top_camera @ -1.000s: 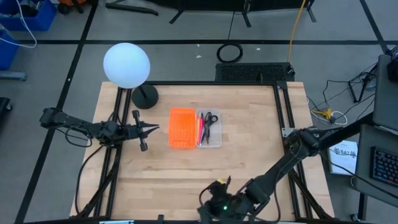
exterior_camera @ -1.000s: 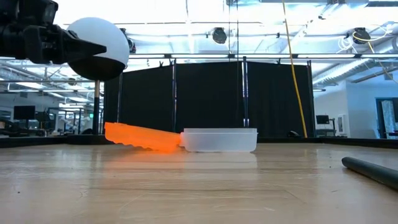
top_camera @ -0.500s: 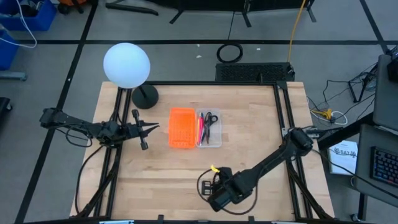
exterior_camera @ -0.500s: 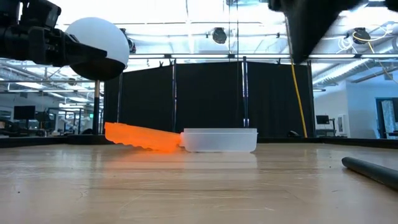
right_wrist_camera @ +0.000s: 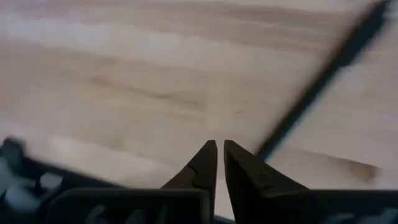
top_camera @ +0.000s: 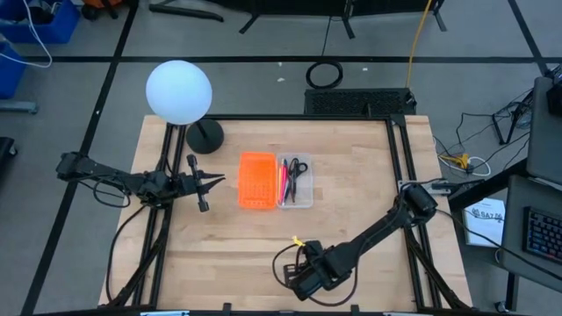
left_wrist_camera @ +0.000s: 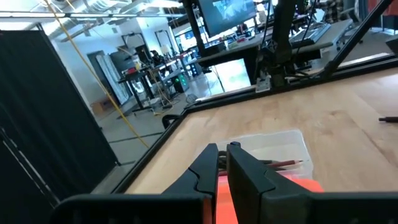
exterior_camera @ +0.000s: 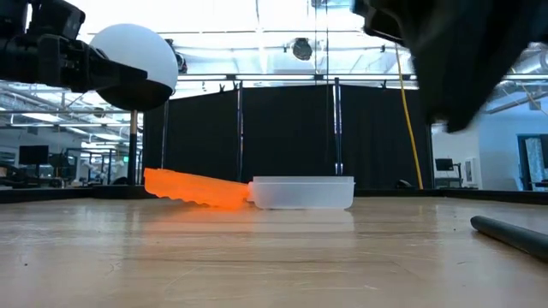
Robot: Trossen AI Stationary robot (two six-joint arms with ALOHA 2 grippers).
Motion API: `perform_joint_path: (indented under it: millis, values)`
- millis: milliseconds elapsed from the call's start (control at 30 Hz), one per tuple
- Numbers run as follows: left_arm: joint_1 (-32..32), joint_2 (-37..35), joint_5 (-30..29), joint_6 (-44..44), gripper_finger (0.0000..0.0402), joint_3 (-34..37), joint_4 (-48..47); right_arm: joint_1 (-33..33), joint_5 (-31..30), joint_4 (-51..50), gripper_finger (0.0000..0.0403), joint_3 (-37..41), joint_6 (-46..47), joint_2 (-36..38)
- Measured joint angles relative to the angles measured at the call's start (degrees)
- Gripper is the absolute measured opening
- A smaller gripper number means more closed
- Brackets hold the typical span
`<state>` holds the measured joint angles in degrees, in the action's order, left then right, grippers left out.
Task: Pick & place school supplies into a supply box
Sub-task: Put the black pen into the orange supply box
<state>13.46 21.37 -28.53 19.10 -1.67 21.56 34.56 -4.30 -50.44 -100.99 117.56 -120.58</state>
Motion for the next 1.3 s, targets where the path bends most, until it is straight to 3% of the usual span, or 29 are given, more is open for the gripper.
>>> perform_joint_path:
  millis: [100,300,567,733,933,1100,1300]
  values:
    - [0.0,0.0,0.0,-0.2,0.0037,0.0,0.0,0.0,1.5,-3.2,0.0035,0.0,4.3,0.0]
    - [0.0,0.0,0.1,-0.1,0.0037,0.0,0.1,-0.8,10.4,-4.5,0.0059,0.6,6.6,0.0]
    - [0.0,0.0,0.1,0.2,0.0037,0.0,1.0,-1.2,12.0,-4.0,0.0104,5.8,12.4,0.0]
    - [0.0,0.0,0.1,0.2,0.0037,0.0,1.0,-2.2,10.1,3.9,0.0119,10.4,12.0,0.0]
    - [0.0,0.0,0.1,0.2,0.0037,0.0,1.0,-3.5,11.3,10.9,0.0119,15.3,11.8,0.5]
    - [0.0,0.0,0.1,-0.2,0.0037,0.0,0.6,-4.1,19.4,11.5,0.0107,18.9,8.3,0.4]
    - [0.0,0.0,0.2,-1.1,0.0037,0.0,0.4,-3.1,21.3,11.9,0.0078,23.9,6.5,0.4]
